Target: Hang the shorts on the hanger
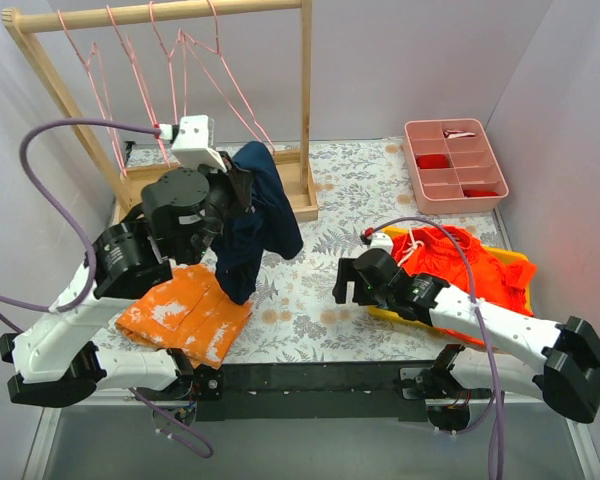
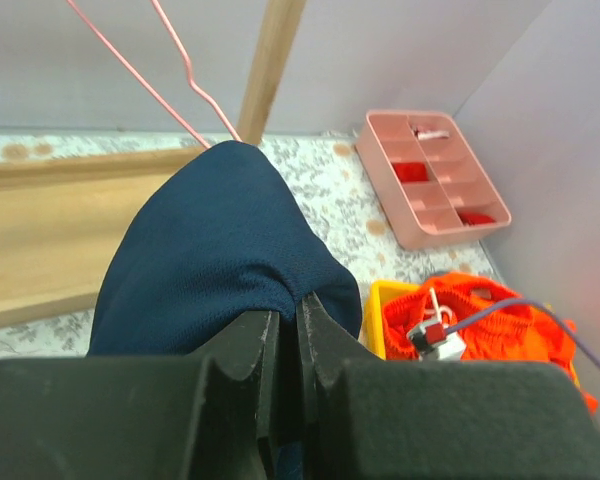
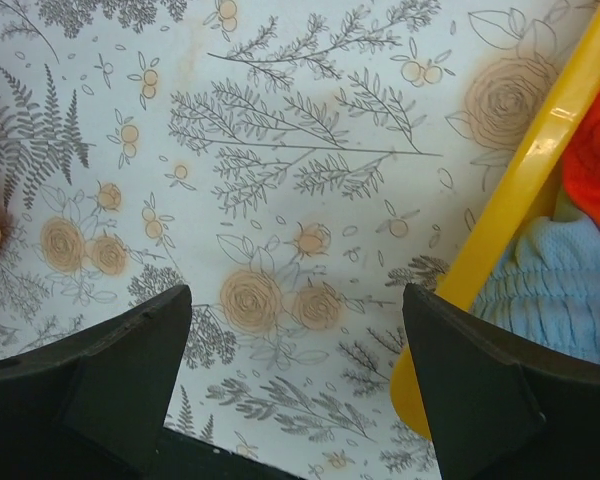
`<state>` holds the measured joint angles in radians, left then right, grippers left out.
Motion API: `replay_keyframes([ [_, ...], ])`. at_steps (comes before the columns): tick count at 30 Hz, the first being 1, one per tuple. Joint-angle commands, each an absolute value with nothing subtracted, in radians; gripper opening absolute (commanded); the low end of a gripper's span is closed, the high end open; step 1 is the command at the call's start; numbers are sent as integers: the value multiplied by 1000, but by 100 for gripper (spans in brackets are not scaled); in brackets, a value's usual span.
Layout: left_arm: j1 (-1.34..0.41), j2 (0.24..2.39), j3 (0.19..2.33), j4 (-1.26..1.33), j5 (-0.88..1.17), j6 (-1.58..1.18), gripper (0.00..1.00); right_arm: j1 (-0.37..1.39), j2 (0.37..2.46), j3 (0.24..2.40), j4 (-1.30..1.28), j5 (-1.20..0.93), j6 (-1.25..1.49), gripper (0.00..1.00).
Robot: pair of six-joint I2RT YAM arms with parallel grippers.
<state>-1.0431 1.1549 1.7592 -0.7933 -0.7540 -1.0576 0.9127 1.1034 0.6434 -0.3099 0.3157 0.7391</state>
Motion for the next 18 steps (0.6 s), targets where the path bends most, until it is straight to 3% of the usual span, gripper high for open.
replay_keyframes([
  [1, -1045, 1157, 1686, -773, -637, -1137, 0, 910, 1016, 662, -402, 331, 735, 95],
  [5, -1045, 1144, 1553, -776, -507, -1235, 5, 910, 1029, 857, -455, 350, 666, 95],
  [8, -1045, 1074, 1298, -703, -315, -1340, 21, 910, 1043, 934, -472, 374, 638, 95],
  [9, -1043, 1060, 1234, -695, -273, -1400, 41, 911, 1054, 945, -480, 383, 635, 95],
  [11, -1045, 1014, 1105, -707, -245, -1465, 59, 910, 1065, 951, -485, 402, 629, 95],
  [13, -1045, 961, 1049, -725, -279, -1531, 83, 910, 1078, 954, -483, 400, 626, 94],
  [18, -1023, 1009, 1040, -880, -452, -1611, 80, 940, 1098, 960, -446, 344, 583, 90],
])
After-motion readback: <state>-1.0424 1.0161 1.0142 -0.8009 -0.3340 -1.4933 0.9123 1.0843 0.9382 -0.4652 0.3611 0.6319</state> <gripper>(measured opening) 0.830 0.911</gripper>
